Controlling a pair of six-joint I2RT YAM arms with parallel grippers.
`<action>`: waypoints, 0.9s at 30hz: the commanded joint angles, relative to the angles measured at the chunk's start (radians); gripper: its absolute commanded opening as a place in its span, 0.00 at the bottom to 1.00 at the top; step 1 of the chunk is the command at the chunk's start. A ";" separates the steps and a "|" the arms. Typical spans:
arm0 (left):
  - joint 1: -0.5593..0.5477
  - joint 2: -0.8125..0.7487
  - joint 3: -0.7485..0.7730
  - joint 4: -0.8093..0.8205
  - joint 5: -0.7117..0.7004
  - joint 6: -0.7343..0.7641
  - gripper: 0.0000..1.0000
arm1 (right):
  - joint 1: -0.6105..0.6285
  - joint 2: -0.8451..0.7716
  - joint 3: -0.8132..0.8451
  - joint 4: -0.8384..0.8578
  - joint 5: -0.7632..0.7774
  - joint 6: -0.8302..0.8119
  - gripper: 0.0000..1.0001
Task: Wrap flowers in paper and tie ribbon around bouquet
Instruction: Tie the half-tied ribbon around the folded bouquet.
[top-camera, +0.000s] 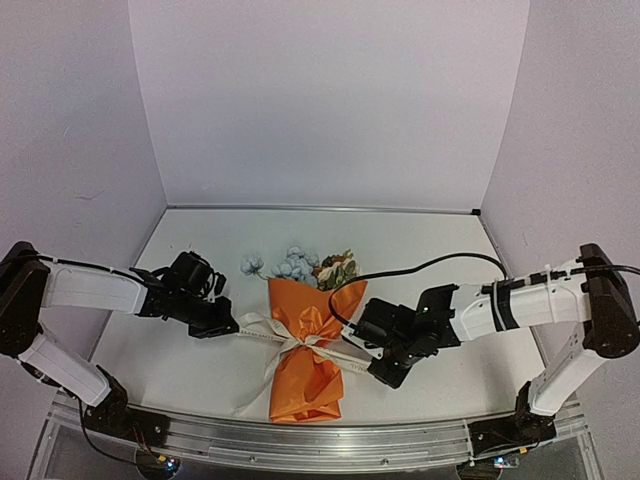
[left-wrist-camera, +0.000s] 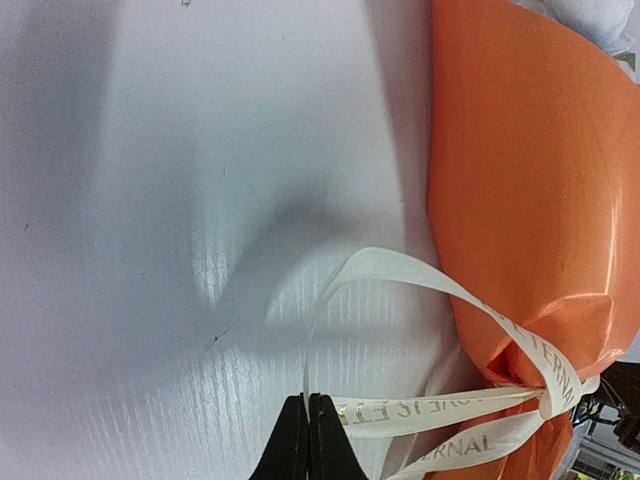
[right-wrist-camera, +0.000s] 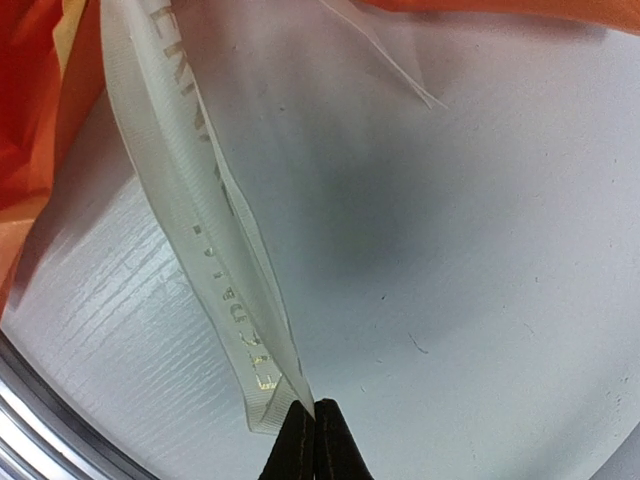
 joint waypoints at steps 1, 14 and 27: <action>0.041 -0.027 0.019 -0.079 -0.119 0.021 0.00 | -0.013 -0.026 -0.050 -0.138 0.051 0.034 0.00; 0.059 -0.027 -0.002 -0.075 -0.101 0.013 0.00 | -0.039 -0.056 -0.118 -0.113 0.061 0.067 0.00; 0.097 -0.010 -0.045 -0.041 -0.049 0.007 0.00 | -0.052 -0.034 -0.127 -0.086 0.045 0.089 0.00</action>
